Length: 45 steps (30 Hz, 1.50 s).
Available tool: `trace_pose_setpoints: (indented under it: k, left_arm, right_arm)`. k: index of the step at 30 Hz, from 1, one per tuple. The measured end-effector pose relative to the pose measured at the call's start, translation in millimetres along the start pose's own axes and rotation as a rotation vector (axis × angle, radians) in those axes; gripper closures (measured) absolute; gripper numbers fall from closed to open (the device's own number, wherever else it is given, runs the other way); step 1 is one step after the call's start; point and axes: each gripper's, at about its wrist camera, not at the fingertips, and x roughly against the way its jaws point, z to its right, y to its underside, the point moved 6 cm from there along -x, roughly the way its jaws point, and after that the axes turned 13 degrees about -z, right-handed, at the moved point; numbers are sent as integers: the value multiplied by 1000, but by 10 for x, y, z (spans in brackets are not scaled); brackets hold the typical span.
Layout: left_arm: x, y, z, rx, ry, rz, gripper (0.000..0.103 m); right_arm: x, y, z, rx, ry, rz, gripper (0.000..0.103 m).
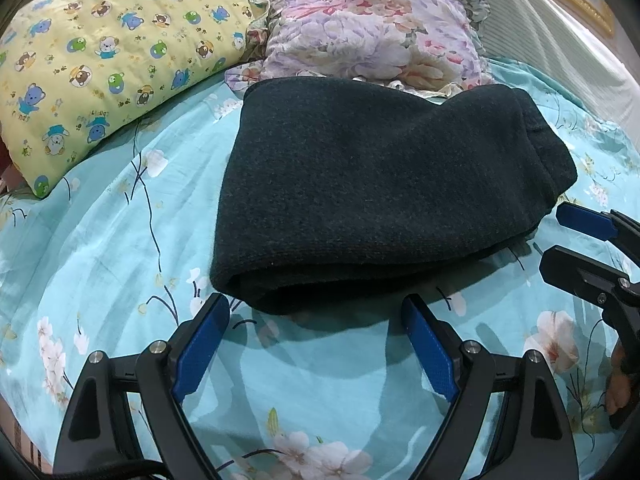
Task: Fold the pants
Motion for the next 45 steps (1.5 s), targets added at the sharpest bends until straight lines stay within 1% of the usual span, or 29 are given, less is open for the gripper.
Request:
trace_pose_setpoints:
  k: [12, 17, 22, 31, 43, 45]
  left_arm:
    - [35, 10, 12, 1, -5, 11, 15]
    - [66, -11, -7, 13, 1, 10, 15]
    - [145, -82, -32, 41, 26, 20, 15]
    - [224, -172, -49, 39, 31, 27, 15]
    - [259, -170, -24, 41, 33, 31, 14]
    - [280, -171, -32, 47, 43, 46, 14]
  right_arm:
    - [27, -17, -14, -2, 1, 14, 14]
    - [44, -27, -13, -5, 1, 18, 14]
    - [115, -74, -17, -3, 2, 37, 14]
    - [165, -113, 39, -19, 7, 53, 14]
    - [219, -137, 91, -30, 12, 64, 14]
    - [219, -140, 94, -30, 13, 65, 14]
